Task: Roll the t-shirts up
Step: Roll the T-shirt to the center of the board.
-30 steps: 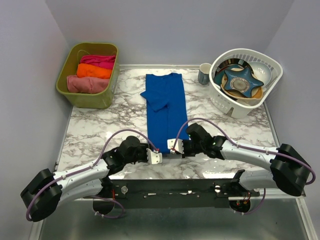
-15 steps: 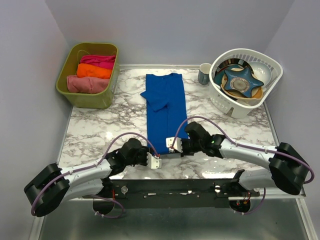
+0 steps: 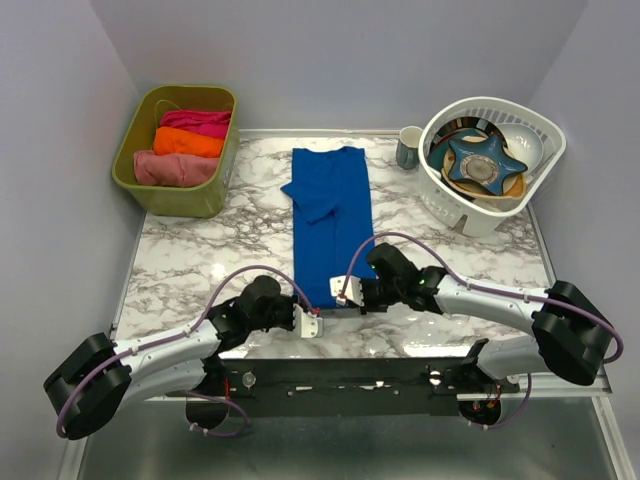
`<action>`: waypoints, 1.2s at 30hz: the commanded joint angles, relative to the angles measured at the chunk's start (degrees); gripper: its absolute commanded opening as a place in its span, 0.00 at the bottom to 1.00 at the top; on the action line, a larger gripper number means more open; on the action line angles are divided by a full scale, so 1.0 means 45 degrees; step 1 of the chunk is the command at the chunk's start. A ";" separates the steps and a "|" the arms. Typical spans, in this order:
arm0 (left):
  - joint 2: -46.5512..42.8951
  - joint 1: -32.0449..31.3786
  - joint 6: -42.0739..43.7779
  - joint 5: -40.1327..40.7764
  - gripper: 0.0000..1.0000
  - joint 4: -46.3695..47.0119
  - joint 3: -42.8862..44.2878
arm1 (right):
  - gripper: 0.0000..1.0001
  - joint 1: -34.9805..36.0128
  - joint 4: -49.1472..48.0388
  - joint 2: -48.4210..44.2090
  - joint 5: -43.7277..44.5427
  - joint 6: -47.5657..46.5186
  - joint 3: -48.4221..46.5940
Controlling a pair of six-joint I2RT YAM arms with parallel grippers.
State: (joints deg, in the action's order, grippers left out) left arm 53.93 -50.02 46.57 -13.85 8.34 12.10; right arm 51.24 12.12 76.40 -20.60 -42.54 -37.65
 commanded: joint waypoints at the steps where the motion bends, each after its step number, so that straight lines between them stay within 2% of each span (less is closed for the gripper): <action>1: -0.0051 -0.0095 0.0082 -0.0848 0.00 -0.1342 0.0709 | 0.01 -0.0020 0.0761 0.0034 -0.0890 -0.0388 -0.0422; 6: -0.0499 -0.0095 -0.1067 -0.2155 0.00 -0.4193 0.2171 | 0.01 -0.0195 0.2440 -0.0512 -0.2409 -0.1013 -0.0851; 11: -0.0735 -0.0057 -0.2221 -0.3308 0.00 -0.7156 0.3462 | 0.01 -0.0605 0.5505 -0.0631 -0.4013 -0.1949 -0.1710; 17: -0.0990 0.0022 -0.2438 -0.3640 0.00 -0.8353 0.4088 | 0.01 -0.1464 0.7949 0.0422 -0.5500 -0.2966 -0.2843; 21: 0.0373 0.0372 -0.1756 -0.4654 0.00 -0.9487 0.4984 | 0.01 -0.2556 0.9237 0.1847 -0.6337 -0.3805 -0.4053; 25: 0.1879 0.1949 -0.0547 -0.5963 0.00 -1.0561 0.5903 | 0.02 -0.3144 1.1538 0.3741 -0.6652 -0.5347 -0.5459; 29: 0.3870 0.3298 0.0587 -0.6863 0.00 -1.2043 0.7250 | 0.02 -0.3594 1.2539 0.5341 -0.6731 -0.6246 -0.6397; 36: 0.6839 0.4337 0.1858 -0.7548 0.00 -1.3219 0.9340 | 0.02 -0.4023 1.3321 0.7042 -0.6400 -0.6756 -0.8018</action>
State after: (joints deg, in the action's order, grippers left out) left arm 79.57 -33.08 49.52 -44.40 -42.00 49.93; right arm 34.70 64.05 103.59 -50.85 -69.60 -69.82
